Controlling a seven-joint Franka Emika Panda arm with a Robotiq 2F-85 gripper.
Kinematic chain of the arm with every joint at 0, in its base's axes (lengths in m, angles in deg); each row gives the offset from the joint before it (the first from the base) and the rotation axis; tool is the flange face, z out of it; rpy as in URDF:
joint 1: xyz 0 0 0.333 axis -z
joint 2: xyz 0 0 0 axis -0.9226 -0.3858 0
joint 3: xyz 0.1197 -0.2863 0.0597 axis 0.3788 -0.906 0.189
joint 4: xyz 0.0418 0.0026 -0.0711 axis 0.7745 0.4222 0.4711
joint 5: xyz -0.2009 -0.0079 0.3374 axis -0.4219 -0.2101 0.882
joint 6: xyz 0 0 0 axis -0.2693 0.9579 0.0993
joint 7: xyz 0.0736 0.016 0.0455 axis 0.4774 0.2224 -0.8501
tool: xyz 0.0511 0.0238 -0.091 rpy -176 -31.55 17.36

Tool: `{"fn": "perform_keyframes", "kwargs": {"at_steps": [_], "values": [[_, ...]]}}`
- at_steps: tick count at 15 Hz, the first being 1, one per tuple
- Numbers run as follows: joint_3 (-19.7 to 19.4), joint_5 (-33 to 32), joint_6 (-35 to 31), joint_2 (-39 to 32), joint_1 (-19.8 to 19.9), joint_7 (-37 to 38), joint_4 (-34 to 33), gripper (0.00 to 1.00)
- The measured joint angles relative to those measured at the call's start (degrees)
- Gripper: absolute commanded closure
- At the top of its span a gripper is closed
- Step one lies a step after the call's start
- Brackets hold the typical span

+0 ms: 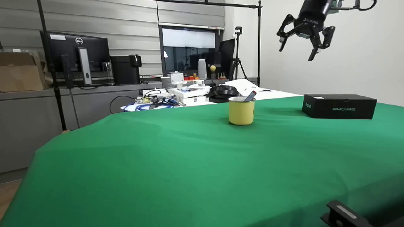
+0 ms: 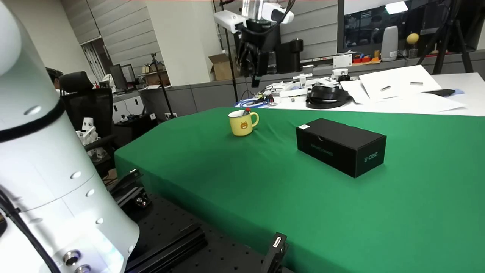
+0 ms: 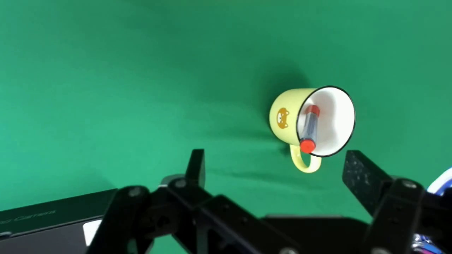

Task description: Remove the marker from the cup and put it on the table

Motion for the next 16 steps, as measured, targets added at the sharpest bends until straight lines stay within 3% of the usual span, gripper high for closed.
{"fn": "perform_keyframes", "kwargs": {"at_steps": [5,10,16], "values": [[1.49,8.60,-0.03,-9.41,-0.28,-0.13,-8.88,0.00],[3.12,10.35,-0.01,-15.77,-0.32,-0.11,-14.02,0.00],[5.80,10.57,-0.91,-20.18,-1.32,-0.12,-14.99,0.00]]}}
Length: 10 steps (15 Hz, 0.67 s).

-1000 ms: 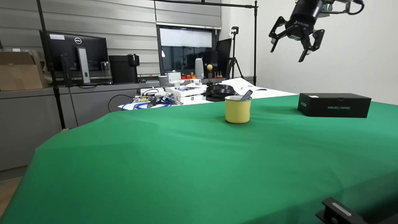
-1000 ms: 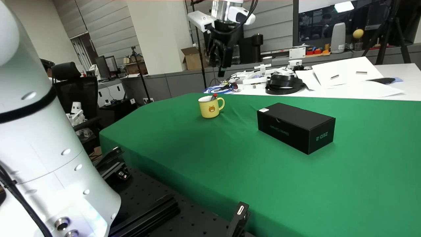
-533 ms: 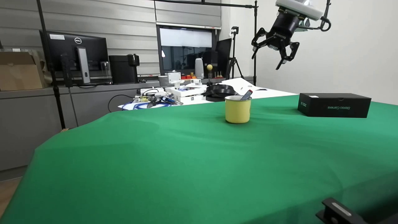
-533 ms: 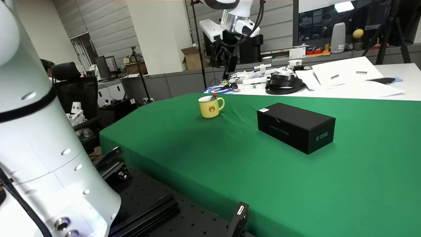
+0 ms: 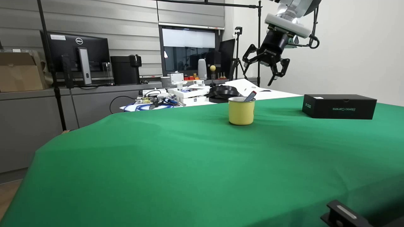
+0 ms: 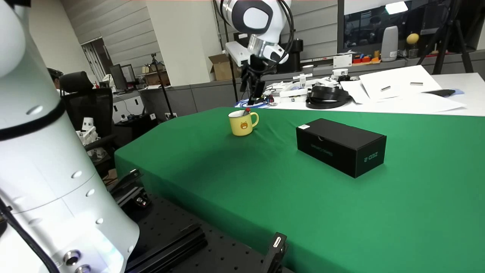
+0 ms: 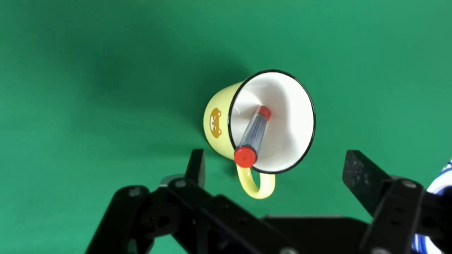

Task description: Remove the marker from the cup and put it on the table

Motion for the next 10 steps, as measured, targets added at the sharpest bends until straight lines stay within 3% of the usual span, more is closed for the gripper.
{"fn": "perform_keyframes", "kwargs": {"at_steps": [8,10], "values": [[0.92,-0.01,-1.50,-3.20,-0.40,-0.01,-0.55,0.00],[0.92,-0.02,-2.16,-4.04,-0.40,-0.01,-0.86,0.18]]}}
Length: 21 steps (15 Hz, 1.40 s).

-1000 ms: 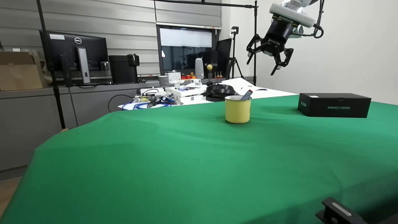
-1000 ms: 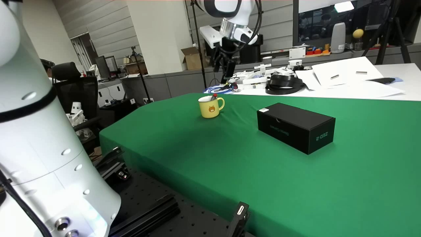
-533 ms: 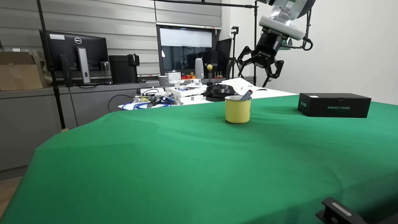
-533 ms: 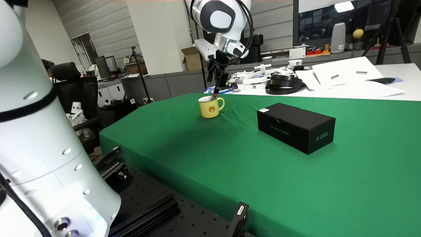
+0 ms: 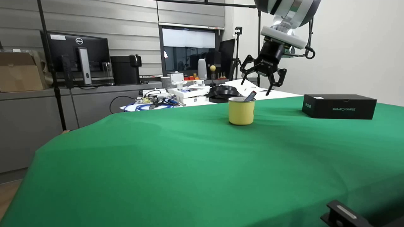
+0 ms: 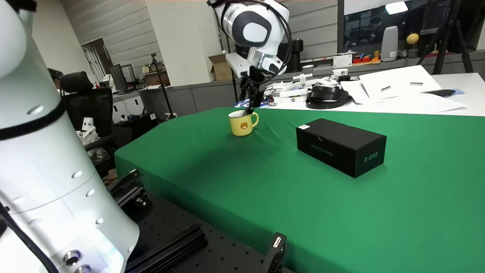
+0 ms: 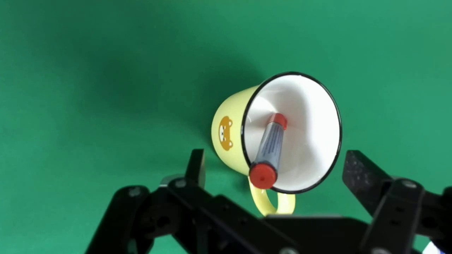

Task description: Remove the marker from the cup and put it on the table

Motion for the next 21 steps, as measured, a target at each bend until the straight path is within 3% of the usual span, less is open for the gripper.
{"fn": "perform_keyframes", "kwargs": {"at_steps": [1,10,21], "values": [[0.00,-0.04,-0.16,-0.43,0.01,0.00,-0.20,0.33],[0.00,-0.23,-1.65,-1.83,0.01,-0.02,-1.05,0.95],[-1.06,-2.93,0.36,0.75,0.90,0.07,-3.05,0.94]]}}
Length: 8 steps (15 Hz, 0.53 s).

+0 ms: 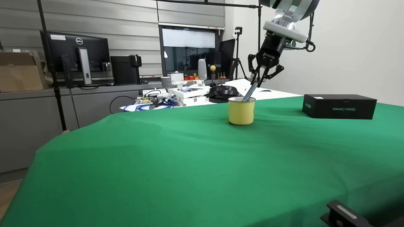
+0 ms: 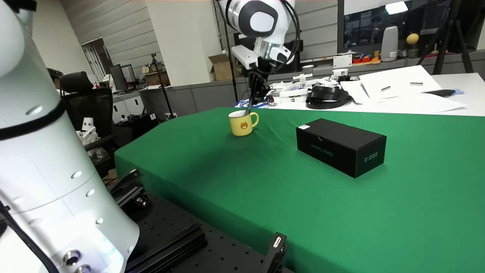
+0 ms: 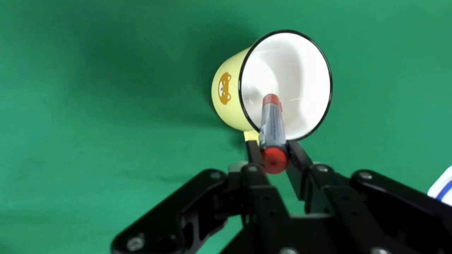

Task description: Remove the marker from the cup and put it on the table

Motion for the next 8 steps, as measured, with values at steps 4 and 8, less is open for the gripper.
{"fn": "perform_keyframes", "kwargs": {"at_steps": [4,8], "values": [[-1.37,-1.99,4.66,3.29,1.64,0.14,-1.08,0.94],[-2.59,-6.67,16.03,5.02,3.22,0.18,-3.15,0.94]]}}
